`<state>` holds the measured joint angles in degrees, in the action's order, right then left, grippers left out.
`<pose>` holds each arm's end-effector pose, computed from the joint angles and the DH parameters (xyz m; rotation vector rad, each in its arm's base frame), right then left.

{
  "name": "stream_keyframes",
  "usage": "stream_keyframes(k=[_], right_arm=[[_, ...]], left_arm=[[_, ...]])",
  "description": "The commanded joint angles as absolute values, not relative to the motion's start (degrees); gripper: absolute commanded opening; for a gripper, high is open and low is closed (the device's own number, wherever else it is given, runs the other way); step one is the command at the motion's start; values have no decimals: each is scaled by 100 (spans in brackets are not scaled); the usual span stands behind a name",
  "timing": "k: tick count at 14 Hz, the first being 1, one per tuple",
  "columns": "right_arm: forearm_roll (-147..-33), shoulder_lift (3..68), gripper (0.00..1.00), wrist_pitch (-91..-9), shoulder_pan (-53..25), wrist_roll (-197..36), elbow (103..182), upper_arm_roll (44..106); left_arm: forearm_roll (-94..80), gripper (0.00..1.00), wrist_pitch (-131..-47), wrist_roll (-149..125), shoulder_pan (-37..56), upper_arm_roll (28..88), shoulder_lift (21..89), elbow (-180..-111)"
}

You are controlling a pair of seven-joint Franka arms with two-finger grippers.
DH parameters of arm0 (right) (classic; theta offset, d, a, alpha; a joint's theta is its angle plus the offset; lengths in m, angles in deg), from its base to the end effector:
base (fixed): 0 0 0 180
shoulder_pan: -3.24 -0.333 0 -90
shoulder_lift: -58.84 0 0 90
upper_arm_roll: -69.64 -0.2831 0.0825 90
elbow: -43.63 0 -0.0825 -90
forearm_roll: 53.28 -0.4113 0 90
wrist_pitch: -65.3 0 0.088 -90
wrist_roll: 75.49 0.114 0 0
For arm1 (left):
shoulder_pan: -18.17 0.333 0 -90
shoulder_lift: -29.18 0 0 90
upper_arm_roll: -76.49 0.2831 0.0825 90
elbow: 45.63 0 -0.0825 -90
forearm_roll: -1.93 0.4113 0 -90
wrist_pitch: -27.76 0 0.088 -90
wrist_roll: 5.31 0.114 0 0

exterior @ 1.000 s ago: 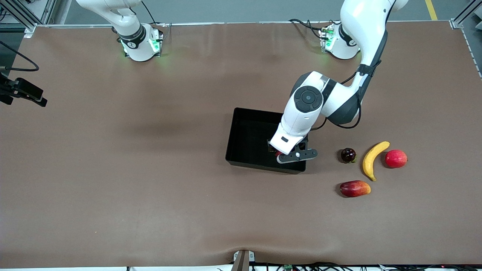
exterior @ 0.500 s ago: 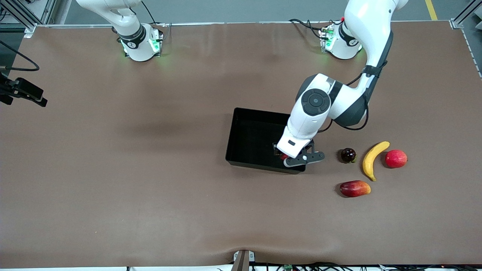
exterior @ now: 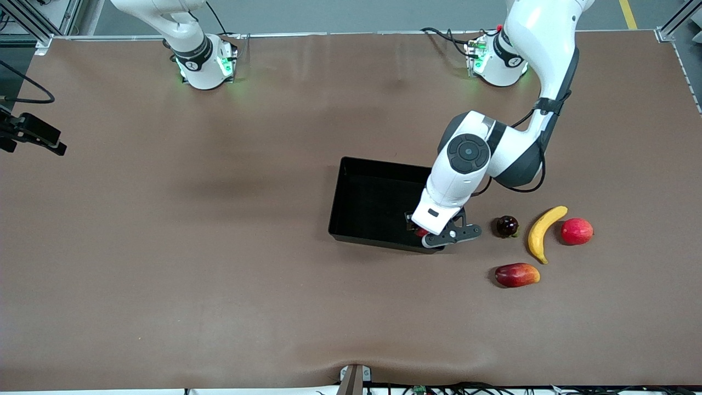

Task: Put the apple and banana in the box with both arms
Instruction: 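Lower the apple into the box and open the left gripper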

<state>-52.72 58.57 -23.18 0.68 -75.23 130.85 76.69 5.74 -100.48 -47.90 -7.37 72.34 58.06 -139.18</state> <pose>0.5792 -0.0465 0.6037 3.1278 -0.1303 0.0265 0.6111 -0.3404 0.2864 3.0783 0.3049 0.1469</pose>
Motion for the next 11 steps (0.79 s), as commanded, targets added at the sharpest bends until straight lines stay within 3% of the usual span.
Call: stream_keyframes(k=[1, 6, 11], right_arm=[[-5223, 5875, 100, -2232, 473, -7557, 13029, 7282], [-5223, 5875, 100, -2144, 693, -7557, 13046, 7009], [-5223, 5893, 100, -2118, 641, -7496, 13038, 6991]], left_arm=[[703, 0, -10100, -4776, -714, 7219, 5801, -13959], [703, 0, -10100, -4811, -890, 7201, 6135, -14125], [712, 0, -10100, -4680, -898, 7192, 6074, -14766]])
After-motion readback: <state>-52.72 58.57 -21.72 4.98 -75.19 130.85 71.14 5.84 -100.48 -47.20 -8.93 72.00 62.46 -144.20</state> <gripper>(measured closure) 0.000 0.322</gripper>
